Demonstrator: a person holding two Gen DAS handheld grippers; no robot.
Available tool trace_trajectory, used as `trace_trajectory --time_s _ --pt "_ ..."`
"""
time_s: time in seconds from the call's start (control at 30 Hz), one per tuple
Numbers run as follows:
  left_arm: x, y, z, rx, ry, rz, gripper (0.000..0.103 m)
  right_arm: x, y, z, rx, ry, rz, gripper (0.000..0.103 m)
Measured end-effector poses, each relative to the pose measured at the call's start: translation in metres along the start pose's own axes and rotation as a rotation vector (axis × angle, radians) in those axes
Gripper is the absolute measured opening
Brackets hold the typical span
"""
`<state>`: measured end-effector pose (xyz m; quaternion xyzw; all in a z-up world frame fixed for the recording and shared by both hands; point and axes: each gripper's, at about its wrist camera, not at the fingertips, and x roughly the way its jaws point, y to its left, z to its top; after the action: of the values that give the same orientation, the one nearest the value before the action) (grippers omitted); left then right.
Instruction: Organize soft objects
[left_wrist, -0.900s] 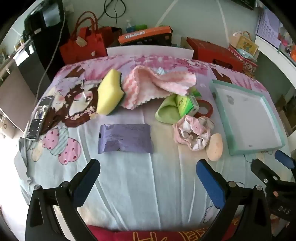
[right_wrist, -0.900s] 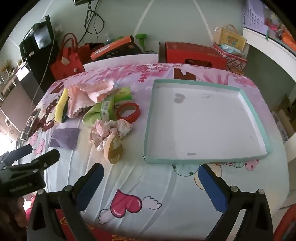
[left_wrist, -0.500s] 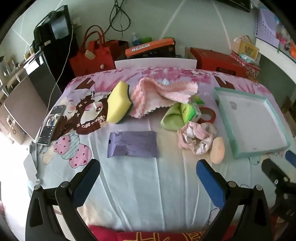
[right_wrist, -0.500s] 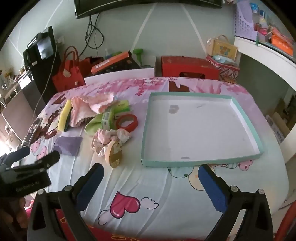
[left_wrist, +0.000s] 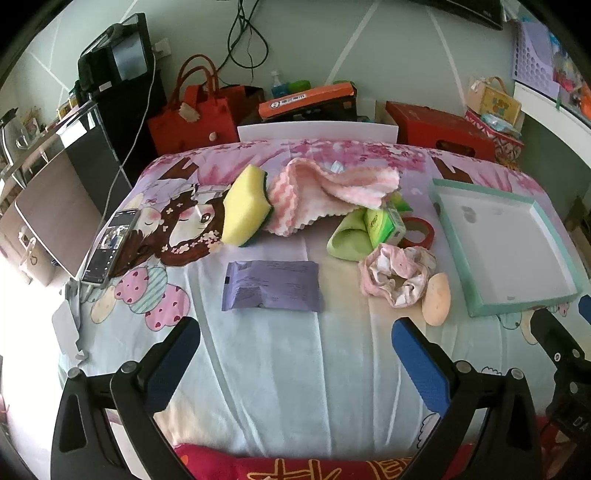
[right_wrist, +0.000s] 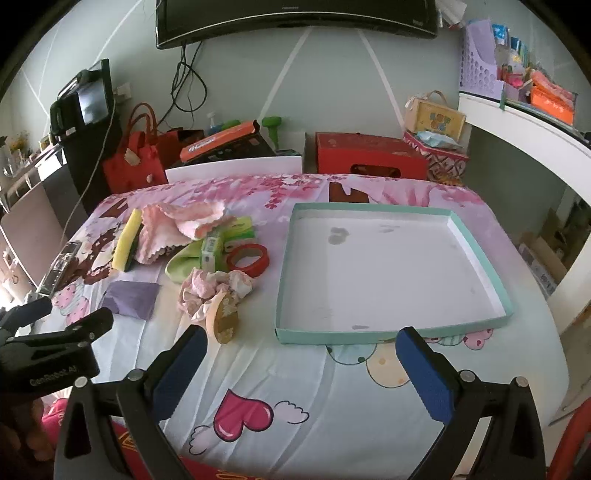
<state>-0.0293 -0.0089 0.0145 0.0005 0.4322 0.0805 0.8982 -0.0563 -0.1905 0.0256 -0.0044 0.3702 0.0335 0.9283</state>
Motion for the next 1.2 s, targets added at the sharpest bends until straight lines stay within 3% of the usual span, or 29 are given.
trace_trajectory --time_s 1.2 --pt "-0.002 -0.002 -0.004 0.005 -0.016 0.021 0.103 0.010 -0.004 -0.004 0.025 0.049 -0.013 0.103"
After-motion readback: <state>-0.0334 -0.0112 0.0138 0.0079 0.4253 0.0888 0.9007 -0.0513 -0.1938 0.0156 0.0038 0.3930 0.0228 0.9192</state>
